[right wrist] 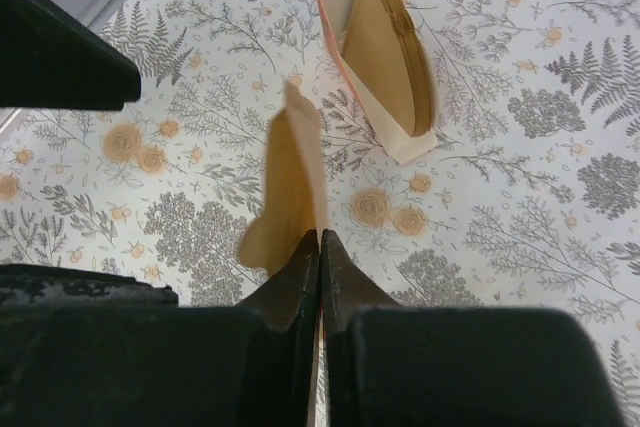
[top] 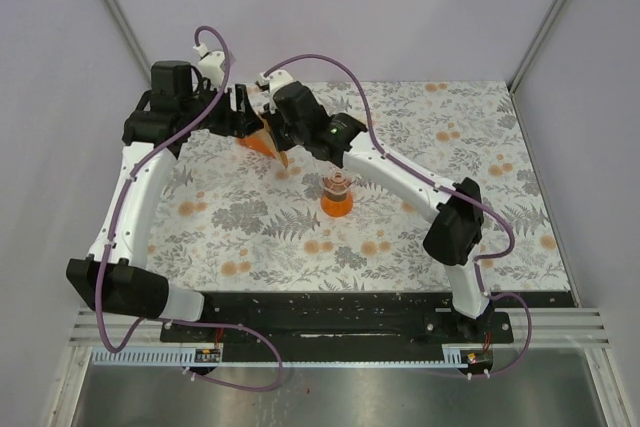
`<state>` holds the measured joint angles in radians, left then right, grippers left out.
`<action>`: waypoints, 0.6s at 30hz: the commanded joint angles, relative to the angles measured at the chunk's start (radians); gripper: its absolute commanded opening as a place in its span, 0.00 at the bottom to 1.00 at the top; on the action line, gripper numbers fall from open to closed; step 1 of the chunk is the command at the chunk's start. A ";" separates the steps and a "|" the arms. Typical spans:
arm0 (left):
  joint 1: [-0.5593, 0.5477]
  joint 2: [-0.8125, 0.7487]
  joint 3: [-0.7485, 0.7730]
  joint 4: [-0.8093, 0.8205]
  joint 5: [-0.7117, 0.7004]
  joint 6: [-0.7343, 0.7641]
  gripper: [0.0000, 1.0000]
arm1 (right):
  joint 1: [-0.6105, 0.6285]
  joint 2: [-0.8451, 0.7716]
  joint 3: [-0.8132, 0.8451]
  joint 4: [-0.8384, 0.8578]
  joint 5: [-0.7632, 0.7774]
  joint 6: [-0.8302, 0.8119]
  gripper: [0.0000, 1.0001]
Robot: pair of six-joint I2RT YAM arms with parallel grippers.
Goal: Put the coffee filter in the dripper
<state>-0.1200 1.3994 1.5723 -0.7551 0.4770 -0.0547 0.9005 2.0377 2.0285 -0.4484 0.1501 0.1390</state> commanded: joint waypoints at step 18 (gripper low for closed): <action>-0.088 -0.099 0.155 -0.102 0.040 0.024 0.90 | 0.005 -0.125 0.576 -1.013 0.195 0.042 0.00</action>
<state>-0.1490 1.3117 1.7012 -0.8497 0.5446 -0.0265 0.9005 1.9461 2.5771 -1.2415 0.3080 0.1436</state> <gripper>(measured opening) 0.901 0.019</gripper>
